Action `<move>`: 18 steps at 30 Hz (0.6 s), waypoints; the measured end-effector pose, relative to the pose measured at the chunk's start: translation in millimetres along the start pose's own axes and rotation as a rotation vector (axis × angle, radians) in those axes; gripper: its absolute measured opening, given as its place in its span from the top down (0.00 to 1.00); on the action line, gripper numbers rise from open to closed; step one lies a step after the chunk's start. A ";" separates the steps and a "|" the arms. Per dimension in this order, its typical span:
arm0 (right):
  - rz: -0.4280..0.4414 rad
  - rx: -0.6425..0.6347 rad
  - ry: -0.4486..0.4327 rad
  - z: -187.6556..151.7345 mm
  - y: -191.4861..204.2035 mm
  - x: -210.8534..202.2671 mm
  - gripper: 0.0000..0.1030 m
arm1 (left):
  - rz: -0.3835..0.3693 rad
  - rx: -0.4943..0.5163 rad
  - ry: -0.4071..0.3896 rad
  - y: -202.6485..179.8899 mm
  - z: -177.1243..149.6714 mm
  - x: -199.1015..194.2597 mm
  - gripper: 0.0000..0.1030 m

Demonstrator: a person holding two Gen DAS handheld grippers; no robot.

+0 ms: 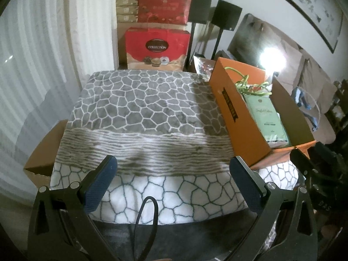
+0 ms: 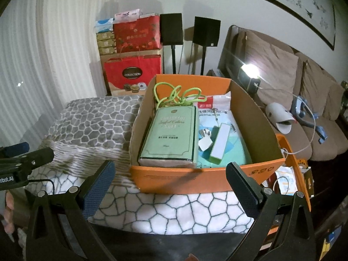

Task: Organize objects

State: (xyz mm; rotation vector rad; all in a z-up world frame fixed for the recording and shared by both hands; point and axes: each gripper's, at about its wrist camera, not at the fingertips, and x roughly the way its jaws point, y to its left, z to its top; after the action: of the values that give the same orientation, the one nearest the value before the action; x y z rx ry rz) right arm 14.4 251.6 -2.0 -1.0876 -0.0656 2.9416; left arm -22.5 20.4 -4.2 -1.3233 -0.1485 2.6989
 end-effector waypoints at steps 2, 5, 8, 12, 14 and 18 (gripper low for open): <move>0.003 0.003 -0.004 -0.2 -0.1 -1.0 0.00 | 0.003 0.005 0.001 -1.5 -0.9 1.0 0.00; 0.004 0.015 -0.005 0.0 -1.7 -1.9 0.00 | 0.006 0.010 -0.004 -3.0 -1.1 1.0 0.00; -0.002 0.025 -0.011 0.1 -4.6 -3.8 0.00 | 0.010 0.014 -0.005 -4.1 -1.1 1.0 0.00; -0.007 0.032 -0.017 0.3 -6.7 -5.7 0.00 | 0.006 0.008 -0.010 -4.1 -0.8 -0.2 0.00; -0.004 0.031 -0.017 0.0 -6.9 -6.3 0.00 | 0.009 0.010 -0.016 -4.7 -0.6 -1.5 0.00; -0.004 0.033 -0.014 0.3 -6.7 -6.0 0.00 | 0.020 0.021 -0.038 -7.3 -0.5 -5.8 0.00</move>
State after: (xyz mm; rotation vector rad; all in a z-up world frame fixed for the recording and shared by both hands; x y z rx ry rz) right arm 18.6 258.2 2.4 -1.0616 -0.0190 2.9361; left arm -18.1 26.7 1.0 -1.2752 -0.1112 2.7361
